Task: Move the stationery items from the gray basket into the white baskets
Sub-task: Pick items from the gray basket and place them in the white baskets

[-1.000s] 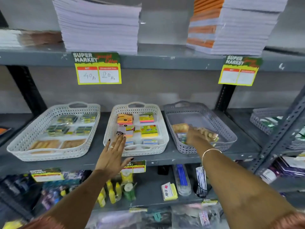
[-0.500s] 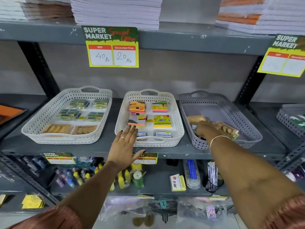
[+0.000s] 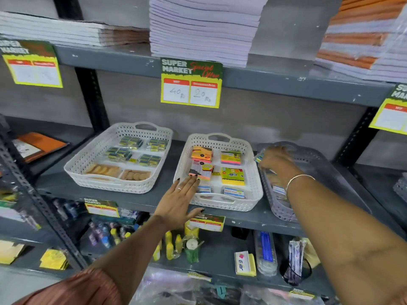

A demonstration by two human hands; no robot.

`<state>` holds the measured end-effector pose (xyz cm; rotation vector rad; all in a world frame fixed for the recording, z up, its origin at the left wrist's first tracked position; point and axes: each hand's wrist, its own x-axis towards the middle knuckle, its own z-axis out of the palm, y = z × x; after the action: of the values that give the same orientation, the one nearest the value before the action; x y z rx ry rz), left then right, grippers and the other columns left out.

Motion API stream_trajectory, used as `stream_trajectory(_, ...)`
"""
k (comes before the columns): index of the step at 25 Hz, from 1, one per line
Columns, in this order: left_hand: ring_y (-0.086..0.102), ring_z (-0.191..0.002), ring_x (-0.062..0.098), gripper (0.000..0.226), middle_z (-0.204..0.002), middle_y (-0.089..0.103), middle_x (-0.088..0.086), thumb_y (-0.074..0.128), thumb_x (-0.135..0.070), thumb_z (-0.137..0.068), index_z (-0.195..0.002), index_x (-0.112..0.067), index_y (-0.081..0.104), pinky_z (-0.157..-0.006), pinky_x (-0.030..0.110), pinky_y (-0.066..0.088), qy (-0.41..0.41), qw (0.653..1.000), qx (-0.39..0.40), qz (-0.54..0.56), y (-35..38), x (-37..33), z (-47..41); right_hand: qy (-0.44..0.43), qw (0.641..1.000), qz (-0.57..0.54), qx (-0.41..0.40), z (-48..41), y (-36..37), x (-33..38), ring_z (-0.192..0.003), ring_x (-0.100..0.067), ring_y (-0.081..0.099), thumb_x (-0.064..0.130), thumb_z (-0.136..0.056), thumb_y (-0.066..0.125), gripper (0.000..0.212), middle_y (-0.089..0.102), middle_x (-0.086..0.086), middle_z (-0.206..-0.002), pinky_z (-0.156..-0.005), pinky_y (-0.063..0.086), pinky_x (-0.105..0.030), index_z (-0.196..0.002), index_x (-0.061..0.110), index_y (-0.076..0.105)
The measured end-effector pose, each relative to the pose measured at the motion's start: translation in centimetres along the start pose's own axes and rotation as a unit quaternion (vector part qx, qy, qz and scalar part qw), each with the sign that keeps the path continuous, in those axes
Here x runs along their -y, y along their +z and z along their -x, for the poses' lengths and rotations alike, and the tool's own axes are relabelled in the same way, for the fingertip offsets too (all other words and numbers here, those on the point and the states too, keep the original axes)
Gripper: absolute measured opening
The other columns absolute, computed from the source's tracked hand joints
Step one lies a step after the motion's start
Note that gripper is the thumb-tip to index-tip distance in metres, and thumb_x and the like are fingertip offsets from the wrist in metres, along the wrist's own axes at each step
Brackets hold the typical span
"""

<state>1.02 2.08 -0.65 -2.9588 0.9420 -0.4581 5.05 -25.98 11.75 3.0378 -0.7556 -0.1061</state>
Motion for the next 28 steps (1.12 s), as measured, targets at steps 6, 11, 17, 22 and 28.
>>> stream_trajectory(6, 0.037, -0.130, 0.030, 0.081, -0.142, 0.039, 0.016, 0.018, -0.061, -0.087, -0.138, 0.000, 0.031, -0.108, 0.043, 0.019, -0.119, 0.992, -0.022, -0.034, -3.3, 12.4, 3.5, -0.123, 0.986, -0.101, -0.044, 1.6, -2.5, 14.2, -0.130, -0.034, 0.038, 0.028, -0.077, 0.073, 0.069, 0.040, -0.019, -0.137, -0.102, 0.043, -0.044, -0.134, 0.004, 0.041)
stream_trajectory(11, 0.035, -0.130, 0.034, 0.092, -0.141, 0.040, 0.019, 0.004, -0.068, -0.086, -0.135, 0.001, 0.038, -0.106, 0.042, 0.012, -0.144, 0.989, 0.029, -0.036, -2.8, 21.3, 6.7, -0.219, 0.967, -0.119, -0.054, 2.9, 0.0, 27.8, -0.130, -0.034, 0.039, 0.029, -0.075, 0.073, 0.070, 0.041, -0.017, -0.138, -0.102, 0.043, -0.041, -0.134, 0.006, 0.042)
stream_trajectory(17, 0.027, -0.135, 0.026, 0.092, -0.147, 0.032, 0.011, 0.003, -0.071, -0.082, -0.141, -0.005, 0.025, -0.109, 0.045, 0.016, -0.112, 0.993, 0.020, -0.022, -0.3, 23.8, 7.5, -0.267, 0.962, -0.058, 0.021, 2.4, 6.2, 35.8, -0.140, -0.034, 0.033, 0.022, -0.081, 0.071, 0.071, 0.035, -0.017, -0.148, -0.108, 0.039, -0.042, -0.142, 0.007, 0.037)
stream_trajectory(22, 0.038, -0.130, 0.026, 0.092, -0.140, 0.043, 0.012, 0.002, -0.070, -0.083, -0.137, -0.002, 0.034, -0.105, 0.047, 0.021, -0.109, 0.993, 0.017, -0.033, -0.2, 23.7, 7.7, -0.275, 0.960, 0.004, 0.053, 0.3, 8.2, 36.4, -0.138, -0.034, 0.035, 0.016, -0.080, 0.068, 0.072, 0.036, -0.017, -0.147, -0.106, 0.041, -0.042, -0.142, 0.004, 0.034)
stream_trajectory(28, 0.015, -0.139, 0.021, 0.093, -0.150, 0.015, 0.006, -0.010, -0.073, -0.076, -0.141, -0.009, 0.005, -0.111, 0.040, 0.003, -0.111, 0.993, 0.010, -0.042, -0.1, 23.5, 7.6, -0.284, 0.956, 0.022, 0.070, -0.8, 8.9, 36.7, -0.136, -0.034, 0.036, 0.021, -0.080, 0.071, 0.070, 0.040, -0.019, -0.144, -0.106, 0.042, -0.041, -0.139, 0.004, 0.038)
